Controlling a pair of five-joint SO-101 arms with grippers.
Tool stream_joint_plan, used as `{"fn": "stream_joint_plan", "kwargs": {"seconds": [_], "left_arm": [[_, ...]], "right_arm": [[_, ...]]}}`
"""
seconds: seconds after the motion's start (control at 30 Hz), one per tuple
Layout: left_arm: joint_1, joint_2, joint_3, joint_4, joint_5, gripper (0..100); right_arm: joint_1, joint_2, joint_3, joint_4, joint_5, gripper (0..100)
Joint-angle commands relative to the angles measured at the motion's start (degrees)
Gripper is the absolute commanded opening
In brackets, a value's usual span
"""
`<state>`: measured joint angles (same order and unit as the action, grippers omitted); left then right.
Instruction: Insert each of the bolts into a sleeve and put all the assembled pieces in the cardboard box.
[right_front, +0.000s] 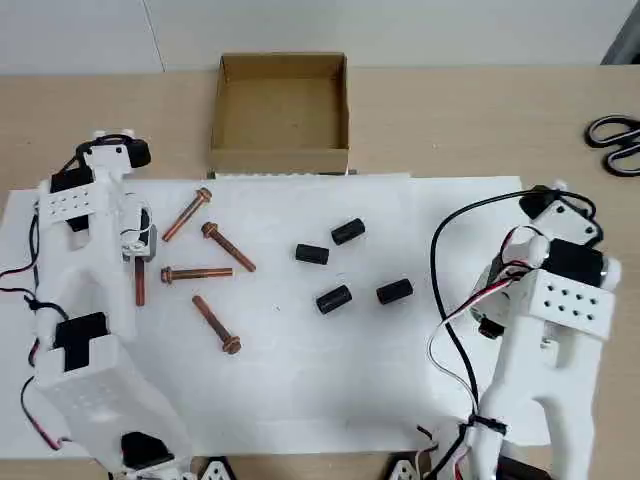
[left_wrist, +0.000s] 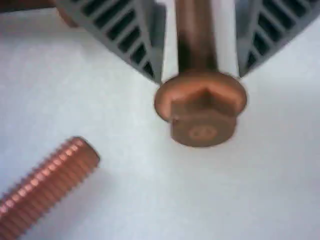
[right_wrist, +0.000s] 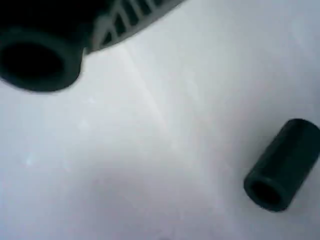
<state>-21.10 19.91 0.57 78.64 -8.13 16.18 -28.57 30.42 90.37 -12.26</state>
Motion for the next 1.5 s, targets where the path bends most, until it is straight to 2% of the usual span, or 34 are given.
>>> {"fn": "stream_joint_plan", "kwargs": {"seconds": [0.0, 0.43, 0.53, 0.57, 0.87, 1.03, 1.23, 1.4, 1.47], "left_arm": [[-0.2, -0.4, 1.0, -2.1, -0.4, 10], [-0.2, -0.4, 9.0, -6.9, -0.4, 10], [0.0, -0.4, 9.0, -7.0, -0.2, 4], [0.0, -0.6, 9.0, -6.9, -0.2, 1], [0.1, -2.1, 4.0, -0.9, 1.8, 0], [1.3, -16.5, -2.6, 6.8, 2.5, 0], [8.9, -37.3, -4.9, 14.8, 1.8, 1], [11.7, -47.0, -4.7, 21.9, -0.1, 1], [10.9, -49.8, -3.8, 21.8, -0.1, 1]], "right_arm": [[0.2, -1.7, -0.2, -0.7, 0.4, 0.4], [0.2, -1.7, -0.1, -0.7, 0.4, 0.4], [0.2, -2.1, -0.1, -0.7, 0.4, 0.4], [0.2, -2.2, -0.1, -0.6, 0.4, 0.4], [0.0, -2.6, -0.6, -0.1, 0.4, 0.4], [-4.4, -10.2, -5.3, 5.7, 0.6, 0.4], [-12.5, -24.4, -6.8, 7.6, 1.0, 0.4], [-17.0, -34.9, -6.6, 7.6, 5.9, 0.4], [-17.6, -37.4, -6.6, 7.6, 7.2, 0.4]]}}
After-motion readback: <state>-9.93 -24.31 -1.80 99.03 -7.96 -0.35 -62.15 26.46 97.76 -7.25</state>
